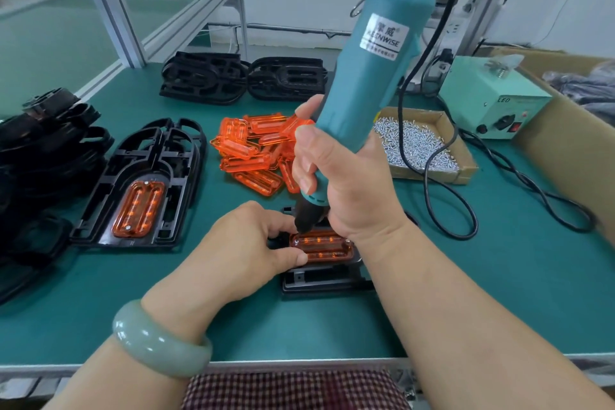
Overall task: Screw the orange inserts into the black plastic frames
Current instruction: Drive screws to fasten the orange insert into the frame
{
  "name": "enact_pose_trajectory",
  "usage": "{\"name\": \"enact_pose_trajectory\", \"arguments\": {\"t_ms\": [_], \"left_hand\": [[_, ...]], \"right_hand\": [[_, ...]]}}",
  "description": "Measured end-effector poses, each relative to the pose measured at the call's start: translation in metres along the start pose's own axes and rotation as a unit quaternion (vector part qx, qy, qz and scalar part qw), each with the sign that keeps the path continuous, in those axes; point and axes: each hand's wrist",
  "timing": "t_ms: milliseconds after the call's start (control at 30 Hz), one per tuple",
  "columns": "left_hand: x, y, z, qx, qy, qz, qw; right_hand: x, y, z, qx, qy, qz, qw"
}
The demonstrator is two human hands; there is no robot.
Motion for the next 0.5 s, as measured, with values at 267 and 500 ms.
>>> {"name": "enact_pose_trajectory", "arguments": {"t_ms": [267,500], "left_hand": [[0.0034,0.0011,-0.0015,0.009,0.014,-0.023,1.0],[0.0023,0.0003,-0.0025,0.007,0.01,-0.038,0.999]], "right_hand": [[-0.0009,-0.0021,0.0036,0.005,0.002,0.025,1.0],[0.0014,-0.0046,0.0039,0.021,0.01,0.043,0.999]]}}
Point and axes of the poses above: each hand's wrist, its own z-axis away from the middle knuckle, its own y-axis out of the back of the hand, x = y × z, and after that the axes turned 7 degrees about x, right-handed
